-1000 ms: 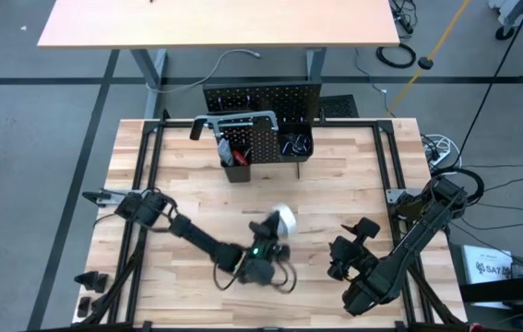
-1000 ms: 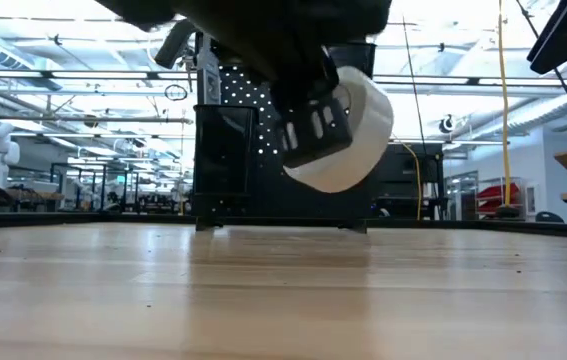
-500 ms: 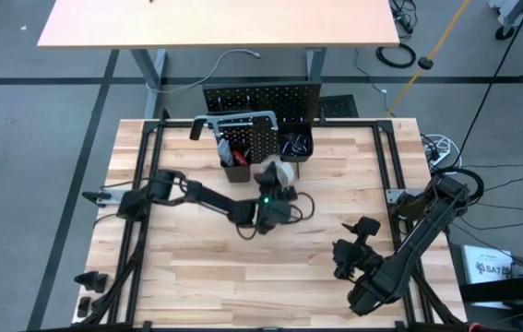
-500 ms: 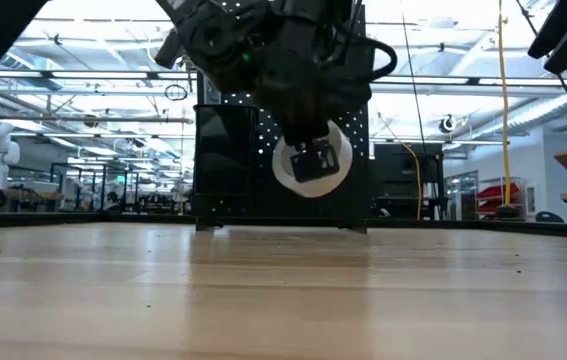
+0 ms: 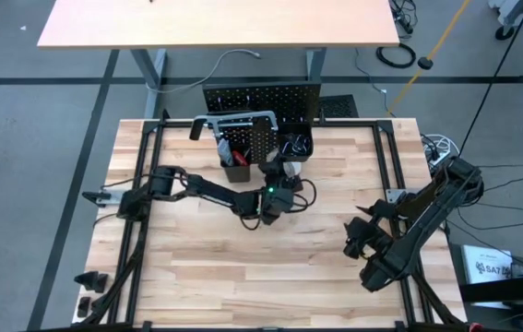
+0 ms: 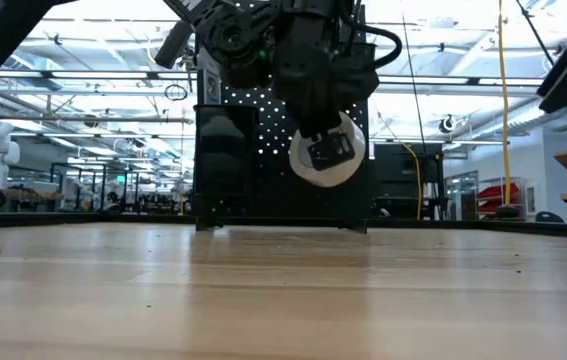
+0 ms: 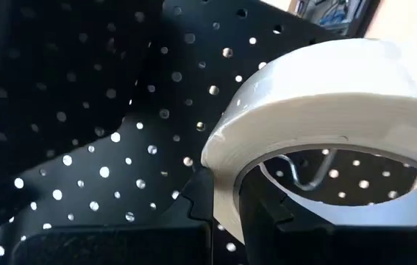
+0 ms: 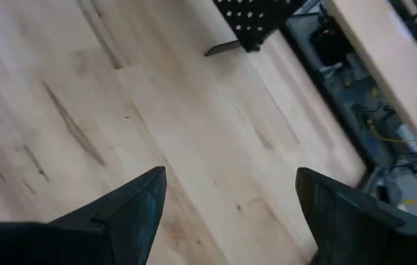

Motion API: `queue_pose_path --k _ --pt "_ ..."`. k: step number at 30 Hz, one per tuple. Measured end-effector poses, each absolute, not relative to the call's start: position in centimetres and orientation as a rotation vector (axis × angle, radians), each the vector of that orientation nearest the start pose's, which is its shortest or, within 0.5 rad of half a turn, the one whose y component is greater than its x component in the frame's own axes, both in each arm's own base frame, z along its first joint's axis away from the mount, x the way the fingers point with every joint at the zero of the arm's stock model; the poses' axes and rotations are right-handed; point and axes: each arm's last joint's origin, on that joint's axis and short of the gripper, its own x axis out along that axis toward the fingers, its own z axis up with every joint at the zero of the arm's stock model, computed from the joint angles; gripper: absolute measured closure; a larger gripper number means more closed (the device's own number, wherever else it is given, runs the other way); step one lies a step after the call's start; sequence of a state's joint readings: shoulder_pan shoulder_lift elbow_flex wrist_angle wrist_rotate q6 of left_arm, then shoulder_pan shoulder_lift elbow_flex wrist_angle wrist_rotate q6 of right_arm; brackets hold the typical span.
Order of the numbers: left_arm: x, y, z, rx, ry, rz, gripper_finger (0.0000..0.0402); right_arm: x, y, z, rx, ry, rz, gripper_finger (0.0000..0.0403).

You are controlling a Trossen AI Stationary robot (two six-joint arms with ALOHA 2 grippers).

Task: Hang tools onto peg board
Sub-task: Hang the white tape on the peg board

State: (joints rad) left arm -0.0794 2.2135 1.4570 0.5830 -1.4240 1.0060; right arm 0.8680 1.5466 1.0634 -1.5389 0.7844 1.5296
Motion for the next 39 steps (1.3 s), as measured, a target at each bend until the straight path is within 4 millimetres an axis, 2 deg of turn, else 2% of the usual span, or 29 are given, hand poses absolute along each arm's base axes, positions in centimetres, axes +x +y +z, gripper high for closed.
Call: queue_pose_path --k 2,4,8,13,16,18,23,26,29,32,37,39 --pt "46.9 -1.8 17.8 0.956 0.786 1.168 0.0372 15.7 15.4 22.2 -0.141 0.900 -0.798 0.0106" --pt "46.7 -3.8 17.8 0.952 0.765 1.162 0.0372 16.0 15.7 21.7 -0.096 0.839 -0.765 0.0106" --pt "45.9 -9.4 18.1 0.957 0.666 1.055 0.0372 16.7 16.4 21.2 -0.073 0.781 -0.686 0.0106" --pt "44.0 -16.8 18.1 0.969 0.523 0.840 0.0372 16.5 16.4 21.3 -0.066 0.766 -0.686 0.0106" --pt "42.5 -20.0 17.3 0.878 0.406 0.697 0.0372 16.5 16.6 21.4 -0.036 0.720 -0.684 0.0106" --pt "41.3 -21.3 16.0 0.804 0.359 0.619 0.0372 16.6 17.0 21.4 -0.014 0.672 -0.668 0.0106" --pt "38.9 -21.9 12.6 0.744 0.350 0.506 0.0372 17.8 18.1 21.1 0.036 0.544 -0.588 0.0106" --pt "38.3 -21.6 12.3 0.704 0.304 0.516 0.0372 18.9 18.0 20.3 0.075 0.440 -0.587 0.0109" --pt "38.0 -21.3 12.1 0.672 0.260 0.466 0.0372 19.7 17.4 19.1 0.124 0.395 -0.601 0.0136" --pt "37.7 -21.3 11.4 0.668 0.267 0.415 0.0373 20.1 16.5 18.0 0.134 0.398 -0.625 0.0201" --pt "38.1 -20.7 11.2 0.604 0.260 0.388 0.0373 20.5 15.2 16.9 0.182 0.460 -0.654 0.0375" --pt "38.2 -20.3 10.9 0.581 0.277 0.381 0.0373 20.8 15.1 16.7 0.207 0.470 -0.639 0.0388"
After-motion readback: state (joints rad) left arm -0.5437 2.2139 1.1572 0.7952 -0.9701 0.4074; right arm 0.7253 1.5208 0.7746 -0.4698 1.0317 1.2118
